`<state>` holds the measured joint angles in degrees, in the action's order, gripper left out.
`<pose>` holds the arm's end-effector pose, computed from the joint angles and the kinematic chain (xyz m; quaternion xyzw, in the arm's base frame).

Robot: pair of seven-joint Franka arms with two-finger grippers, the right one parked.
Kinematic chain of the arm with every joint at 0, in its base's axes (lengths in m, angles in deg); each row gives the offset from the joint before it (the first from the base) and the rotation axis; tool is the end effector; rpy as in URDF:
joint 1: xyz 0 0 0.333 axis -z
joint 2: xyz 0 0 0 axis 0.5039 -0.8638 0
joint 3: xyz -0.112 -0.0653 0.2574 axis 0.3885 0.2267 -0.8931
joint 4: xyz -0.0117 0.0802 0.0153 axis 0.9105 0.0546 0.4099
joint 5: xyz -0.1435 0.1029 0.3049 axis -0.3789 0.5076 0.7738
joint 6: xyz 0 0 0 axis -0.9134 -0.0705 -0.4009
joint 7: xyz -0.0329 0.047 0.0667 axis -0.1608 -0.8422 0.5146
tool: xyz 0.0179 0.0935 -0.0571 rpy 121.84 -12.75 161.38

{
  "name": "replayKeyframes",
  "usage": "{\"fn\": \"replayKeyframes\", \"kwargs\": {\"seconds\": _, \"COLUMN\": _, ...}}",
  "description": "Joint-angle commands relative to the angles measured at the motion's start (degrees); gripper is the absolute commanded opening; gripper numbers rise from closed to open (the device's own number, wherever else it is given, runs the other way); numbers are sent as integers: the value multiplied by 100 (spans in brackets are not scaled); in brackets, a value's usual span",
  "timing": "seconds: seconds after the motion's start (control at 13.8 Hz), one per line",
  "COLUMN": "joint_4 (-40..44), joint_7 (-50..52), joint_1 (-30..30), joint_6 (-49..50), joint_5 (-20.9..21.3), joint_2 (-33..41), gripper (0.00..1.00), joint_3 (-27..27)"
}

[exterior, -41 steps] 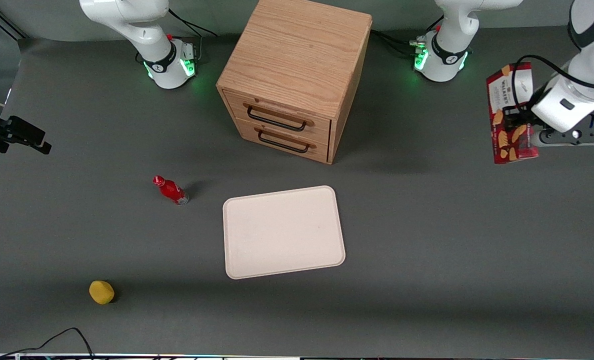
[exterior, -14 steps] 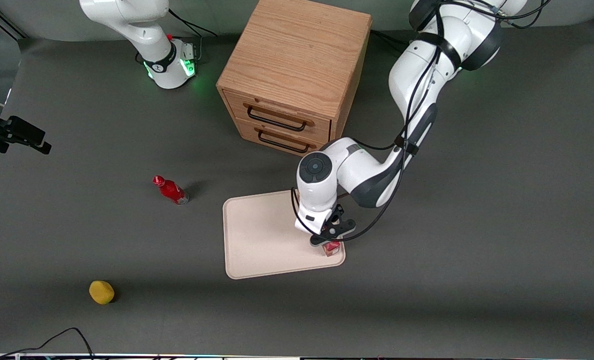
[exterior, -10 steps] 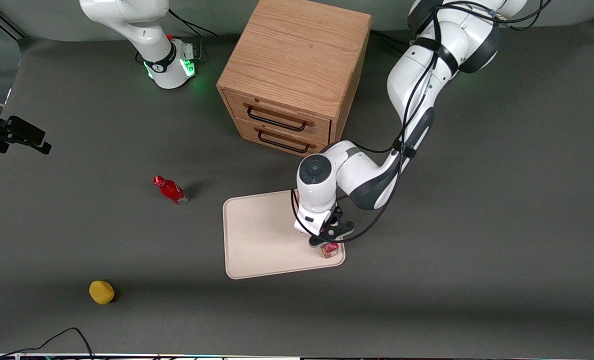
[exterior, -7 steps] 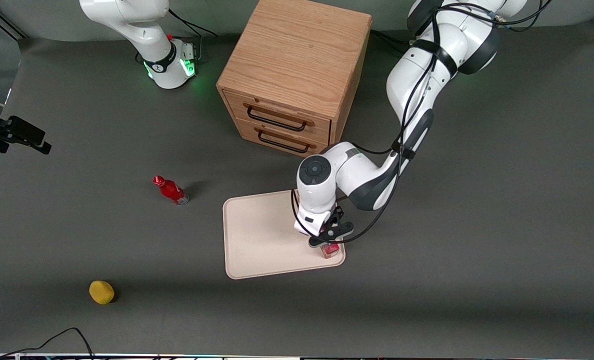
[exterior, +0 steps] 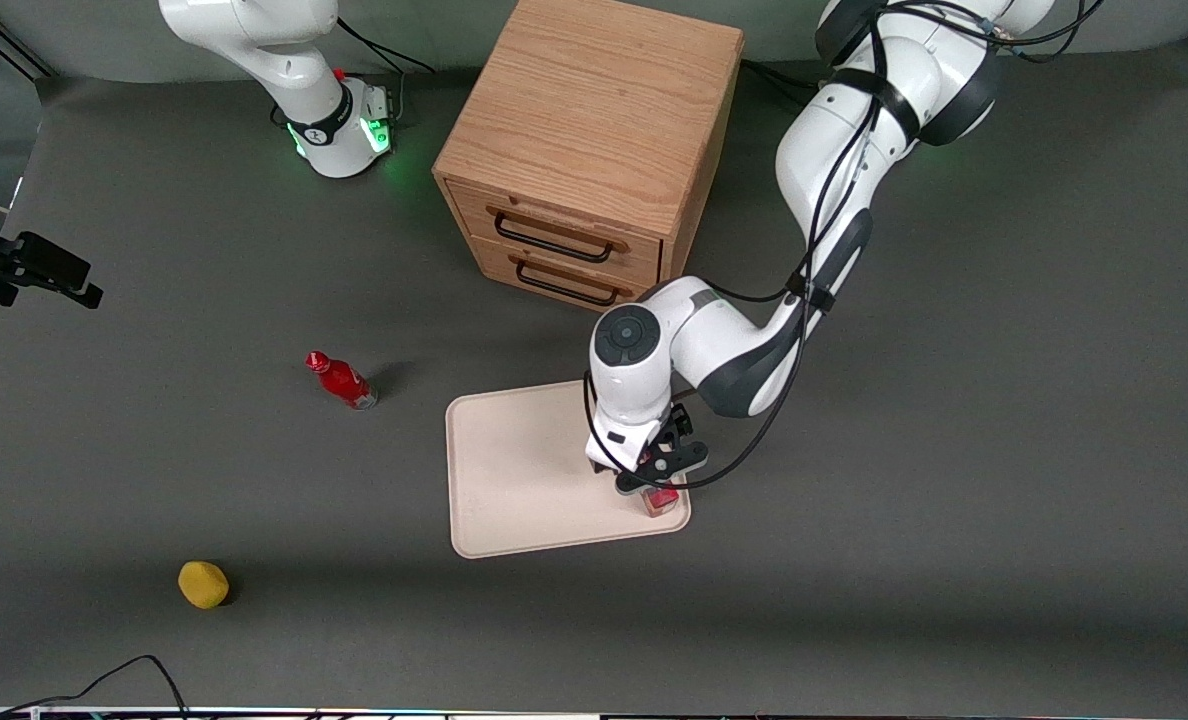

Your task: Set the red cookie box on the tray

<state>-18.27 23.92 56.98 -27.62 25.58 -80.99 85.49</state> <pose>0.5674 -0.4402 0.2671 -0.9796 -0.1862 -0.0724 0.0212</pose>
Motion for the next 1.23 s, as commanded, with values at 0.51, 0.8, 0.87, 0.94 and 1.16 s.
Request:
{"fn": "replayKeyframes", "kwargs": {"seconds": 0.51, "joint_4": -3179, "joint_7": -3662, "joint_1": -1590, "joint_6": 1069, "joint_5": -1722, "joint_2": 3743, "gripper": 100, "joint_3": 123}}
{"fn": "replayKeyframes", "kwargs": {"seconds": 0.8, "joint_4": -4437, "joint_7": -5612, "joint_1": -1600, "joint_6": 1130, "joint_5": -2320, "joint_2": 5246, "gripper": 100, "joint_3": -931}}
{"fn": "replayKeyframes", "kwargs": {"seconds": 0.87, "joint_4": -4649, "joint_7": -6105, "joint_1": -1591, "joint_6": 1148, "joint_5": -2408, "joint_2": 5493, "gripper": 100, "joint_3": -1264}}
{"fn": "replayKeyframes", "kwargs": {"seconds": 0.94, "joint_4": -4686, "joint_7": -6398, "joint_1": -1591, "joint_6": 1331, "joint_5": -2513, "joint_2": 5635, "gripper": 100, "joint_3": -1581}}
{"fn": "replayKeyframes", "kwargs": {"seconds": 1.16, "joint_4": -4686, "joint_7": -7767, "joint_1": -1582, "joint_6": 1596, "joint_5": -2576, "joint_2": 5882, "gripper": 100, "joint_3": -2452}}
